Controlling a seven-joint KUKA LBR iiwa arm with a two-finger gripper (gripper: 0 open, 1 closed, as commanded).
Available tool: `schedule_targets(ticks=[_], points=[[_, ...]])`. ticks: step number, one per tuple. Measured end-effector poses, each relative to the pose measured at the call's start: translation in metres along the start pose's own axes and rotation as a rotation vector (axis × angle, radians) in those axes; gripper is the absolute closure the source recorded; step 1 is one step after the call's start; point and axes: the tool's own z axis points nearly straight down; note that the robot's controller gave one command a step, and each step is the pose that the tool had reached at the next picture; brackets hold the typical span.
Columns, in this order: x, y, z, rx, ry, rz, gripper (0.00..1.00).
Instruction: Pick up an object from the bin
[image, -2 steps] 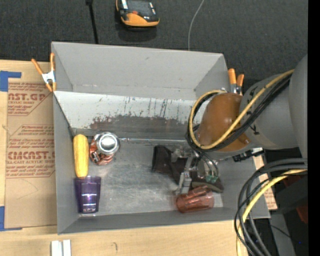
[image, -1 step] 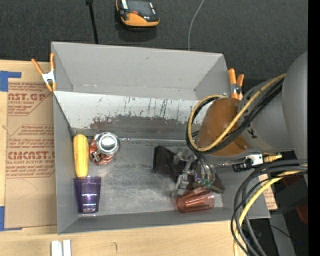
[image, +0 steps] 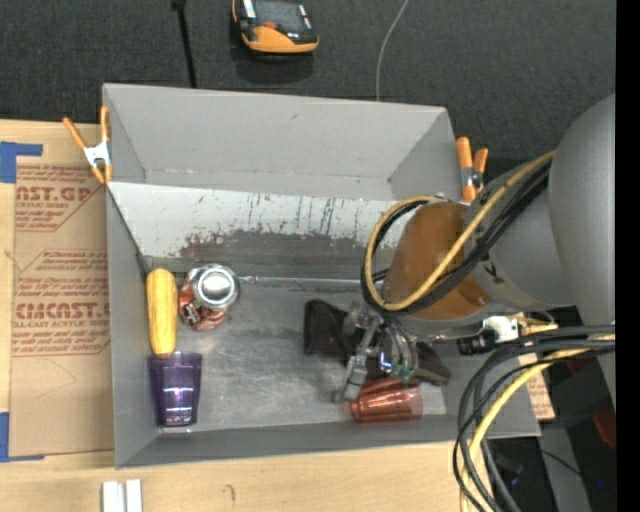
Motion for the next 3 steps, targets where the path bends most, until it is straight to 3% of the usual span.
schedule_targets(ticks=[1, 3], points=[[-0.0121, -0.0092, -0.003, -0.005, -0.01, -0.06, 1.0], [-0.0109, -0.0093, -0.0076, -0.003, -0.003, -0.059, 1.0]])
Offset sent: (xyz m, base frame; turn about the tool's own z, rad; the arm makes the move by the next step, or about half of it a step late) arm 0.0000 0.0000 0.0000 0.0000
